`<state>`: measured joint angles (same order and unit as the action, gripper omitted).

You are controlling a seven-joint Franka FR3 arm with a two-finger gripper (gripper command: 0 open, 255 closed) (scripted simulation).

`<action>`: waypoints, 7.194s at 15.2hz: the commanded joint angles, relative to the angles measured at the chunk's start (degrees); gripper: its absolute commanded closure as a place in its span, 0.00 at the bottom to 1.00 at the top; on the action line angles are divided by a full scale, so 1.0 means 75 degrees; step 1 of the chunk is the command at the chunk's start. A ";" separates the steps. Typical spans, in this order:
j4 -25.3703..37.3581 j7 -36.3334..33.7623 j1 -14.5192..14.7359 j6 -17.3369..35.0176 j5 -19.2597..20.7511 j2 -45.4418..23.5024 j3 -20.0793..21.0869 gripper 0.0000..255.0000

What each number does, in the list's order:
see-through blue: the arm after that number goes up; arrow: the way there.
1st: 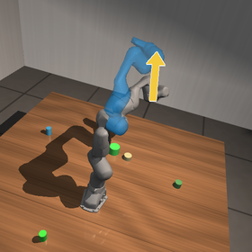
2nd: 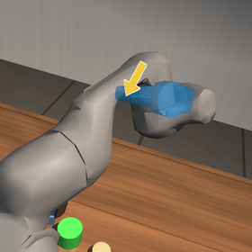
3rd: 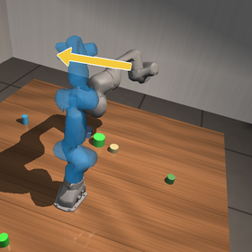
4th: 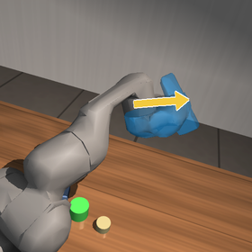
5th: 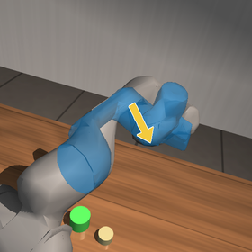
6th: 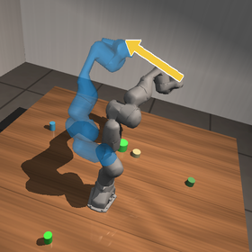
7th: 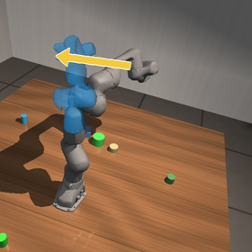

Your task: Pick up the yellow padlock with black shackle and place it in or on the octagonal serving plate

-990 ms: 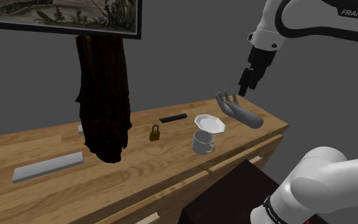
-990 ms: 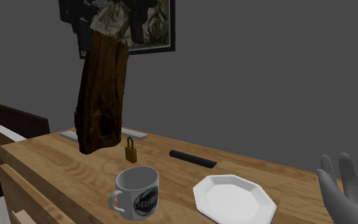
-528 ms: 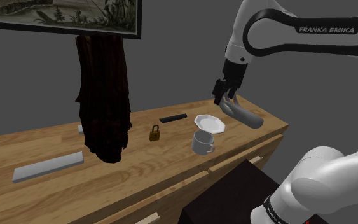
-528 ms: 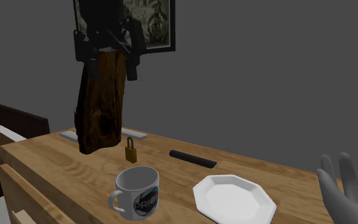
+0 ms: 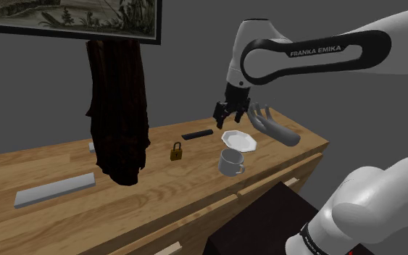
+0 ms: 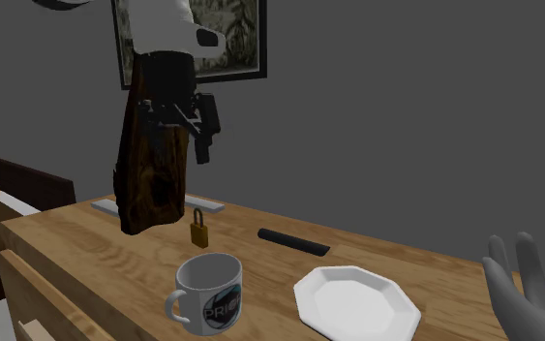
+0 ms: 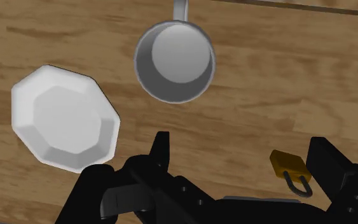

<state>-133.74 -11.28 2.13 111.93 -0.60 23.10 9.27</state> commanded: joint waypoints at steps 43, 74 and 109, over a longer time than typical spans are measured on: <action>0.2572 -0.3012 0.0402 0.2721 0.1073 -0.5249 0.0719 1.00; 0.1653 0.0128 -0.1157 0.1546 0.0165 -0.3011 -0.0338 1.00; 0.1111 0.2979 -0.2481 0.3095 -0.0075 -0.4016 -0.1718 1.00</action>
<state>-125.34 11.09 -16.50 134.93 -1.15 -6.90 -3.63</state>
